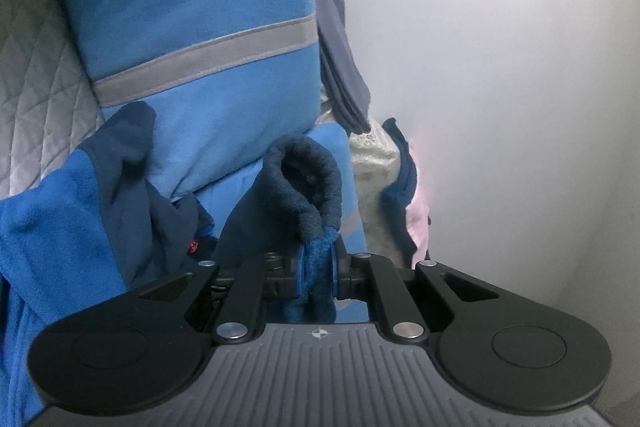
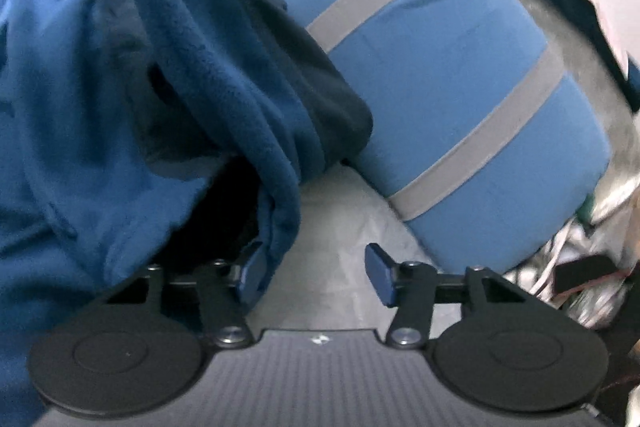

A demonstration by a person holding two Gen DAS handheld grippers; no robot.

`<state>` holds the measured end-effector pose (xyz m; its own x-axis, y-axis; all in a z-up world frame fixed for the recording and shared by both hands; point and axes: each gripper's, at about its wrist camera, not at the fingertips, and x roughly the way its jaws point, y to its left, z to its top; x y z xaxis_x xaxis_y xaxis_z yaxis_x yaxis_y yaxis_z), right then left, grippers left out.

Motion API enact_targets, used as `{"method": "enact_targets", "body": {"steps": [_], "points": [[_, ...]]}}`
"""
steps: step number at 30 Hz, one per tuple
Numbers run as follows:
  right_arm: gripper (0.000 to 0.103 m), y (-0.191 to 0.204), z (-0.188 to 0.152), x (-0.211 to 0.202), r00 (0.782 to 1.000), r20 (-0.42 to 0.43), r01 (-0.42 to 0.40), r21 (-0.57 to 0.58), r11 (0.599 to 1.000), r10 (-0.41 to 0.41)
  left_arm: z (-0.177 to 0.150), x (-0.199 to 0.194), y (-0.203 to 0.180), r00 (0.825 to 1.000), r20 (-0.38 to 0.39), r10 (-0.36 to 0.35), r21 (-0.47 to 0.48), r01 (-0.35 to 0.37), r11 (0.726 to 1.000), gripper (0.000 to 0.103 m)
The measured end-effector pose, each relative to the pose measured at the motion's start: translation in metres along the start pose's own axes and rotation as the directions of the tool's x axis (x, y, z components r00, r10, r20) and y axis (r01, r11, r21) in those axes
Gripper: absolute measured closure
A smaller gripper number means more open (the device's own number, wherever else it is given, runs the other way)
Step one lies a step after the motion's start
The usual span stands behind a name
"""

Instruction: Fold clothes

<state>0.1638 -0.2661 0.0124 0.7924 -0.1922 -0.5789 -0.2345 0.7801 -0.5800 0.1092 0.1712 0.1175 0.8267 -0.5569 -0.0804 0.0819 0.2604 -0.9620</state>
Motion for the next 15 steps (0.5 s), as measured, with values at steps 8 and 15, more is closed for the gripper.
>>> {"method": "enact_targets", "body": {"steps": [8, 15], "points": [[0.085, 0.009, -0.008, 0.005, 1.0, -0.025, -0.01, 0.038, 0.999, 0.011, 0.003, 0.008, 0.009, 0.999, 0.034, 0.017, -0.069, -0.015, 0.997, 0.091], [0.061, 0.01, -0.001, -0.005, 0.999, 0.031, -0.032, 0.102, 0.994, 0.029, 0.004, 0.013, 0.01, 0.999, 0.04, 0.012, -0.078, -0.009, 0.997, 0.091]]}}
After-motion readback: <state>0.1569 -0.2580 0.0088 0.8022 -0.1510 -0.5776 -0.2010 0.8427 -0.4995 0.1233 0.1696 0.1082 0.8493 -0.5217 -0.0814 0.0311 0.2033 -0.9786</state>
